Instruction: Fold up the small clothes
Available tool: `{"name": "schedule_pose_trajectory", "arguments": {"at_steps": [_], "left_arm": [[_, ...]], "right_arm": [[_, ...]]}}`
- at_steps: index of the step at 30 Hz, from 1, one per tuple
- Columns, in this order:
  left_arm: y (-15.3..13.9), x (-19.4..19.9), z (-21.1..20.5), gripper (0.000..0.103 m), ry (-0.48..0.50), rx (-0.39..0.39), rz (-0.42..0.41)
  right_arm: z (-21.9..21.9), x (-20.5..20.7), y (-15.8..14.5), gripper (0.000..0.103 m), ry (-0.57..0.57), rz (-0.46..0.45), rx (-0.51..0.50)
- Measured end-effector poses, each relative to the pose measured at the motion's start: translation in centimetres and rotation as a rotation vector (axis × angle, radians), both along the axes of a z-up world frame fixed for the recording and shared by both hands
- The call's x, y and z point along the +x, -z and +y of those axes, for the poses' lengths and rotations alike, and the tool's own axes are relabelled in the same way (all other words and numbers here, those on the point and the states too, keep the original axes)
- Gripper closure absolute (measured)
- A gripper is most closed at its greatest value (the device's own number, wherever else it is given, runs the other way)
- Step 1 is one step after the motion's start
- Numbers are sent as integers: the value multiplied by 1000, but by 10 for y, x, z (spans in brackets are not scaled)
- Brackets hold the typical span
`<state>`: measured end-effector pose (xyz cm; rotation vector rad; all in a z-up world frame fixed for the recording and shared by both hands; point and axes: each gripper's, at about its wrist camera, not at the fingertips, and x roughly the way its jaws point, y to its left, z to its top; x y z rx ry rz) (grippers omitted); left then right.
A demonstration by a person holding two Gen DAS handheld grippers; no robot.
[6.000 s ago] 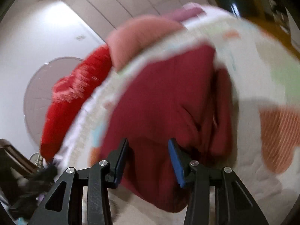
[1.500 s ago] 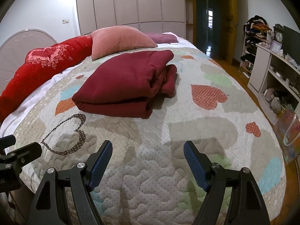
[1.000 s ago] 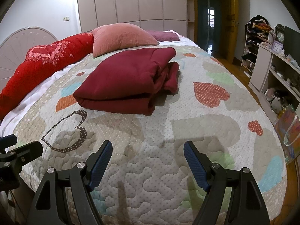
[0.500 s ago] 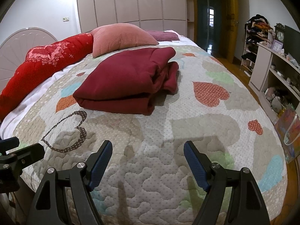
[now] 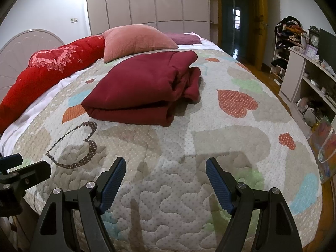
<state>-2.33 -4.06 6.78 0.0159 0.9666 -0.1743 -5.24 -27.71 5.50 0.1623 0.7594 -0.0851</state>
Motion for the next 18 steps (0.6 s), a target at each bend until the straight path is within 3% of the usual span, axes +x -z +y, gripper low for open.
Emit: {"name": "schedule_pose_trajectory", "arguments": {"at_steps": [18], "left_arm": [[3,1,0,0,-4,-3,12]], "right_arm": [[-1,-1,0,21,1,0,3]]}}
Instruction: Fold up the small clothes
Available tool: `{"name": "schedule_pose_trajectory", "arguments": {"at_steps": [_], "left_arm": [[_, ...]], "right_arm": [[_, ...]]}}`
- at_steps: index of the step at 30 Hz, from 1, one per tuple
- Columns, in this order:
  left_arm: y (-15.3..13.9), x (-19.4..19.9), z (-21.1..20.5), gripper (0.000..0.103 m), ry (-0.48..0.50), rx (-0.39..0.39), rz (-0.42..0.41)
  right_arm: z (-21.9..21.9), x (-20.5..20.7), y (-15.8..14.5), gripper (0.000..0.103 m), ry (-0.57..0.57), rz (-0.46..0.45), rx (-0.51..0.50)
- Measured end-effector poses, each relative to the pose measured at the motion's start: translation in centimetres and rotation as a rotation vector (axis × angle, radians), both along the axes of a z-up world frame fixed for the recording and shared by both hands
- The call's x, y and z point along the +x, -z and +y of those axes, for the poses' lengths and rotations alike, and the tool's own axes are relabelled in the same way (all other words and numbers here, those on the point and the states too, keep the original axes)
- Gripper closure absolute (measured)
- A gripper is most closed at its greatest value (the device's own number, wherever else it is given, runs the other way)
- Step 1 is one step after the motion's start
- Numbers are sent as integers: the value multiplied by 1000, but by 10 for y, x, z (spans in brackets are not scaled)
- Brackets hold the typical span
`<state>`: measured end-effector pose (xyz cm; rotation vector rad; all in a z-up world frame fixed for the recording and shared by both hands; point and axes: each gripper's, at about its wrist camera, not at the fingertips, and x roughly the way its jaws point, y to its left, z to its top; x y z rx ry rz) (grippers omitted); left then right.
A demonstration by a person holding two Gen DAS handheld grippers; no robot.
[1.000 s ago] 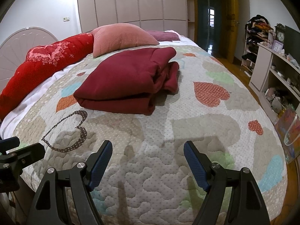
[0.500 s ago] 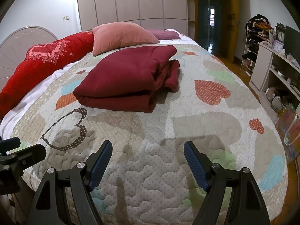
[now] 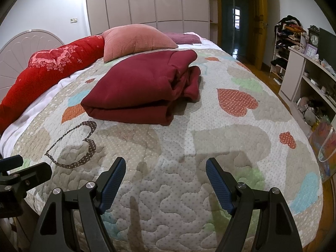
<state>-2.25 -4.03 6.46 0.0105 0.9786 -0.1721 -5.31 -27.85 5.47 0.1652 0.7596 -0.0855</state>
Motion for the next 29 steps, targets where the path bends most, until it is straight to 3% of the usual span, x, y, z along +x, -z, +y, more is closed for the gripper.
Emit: {"name": "schedule_pose_trajectory", "arguments": {"at_steps": [29], "left_arm": [[0,0,1,0,10,-12,4]], "right_arm": [[-3,0,1,20,10,-4,4]]}}
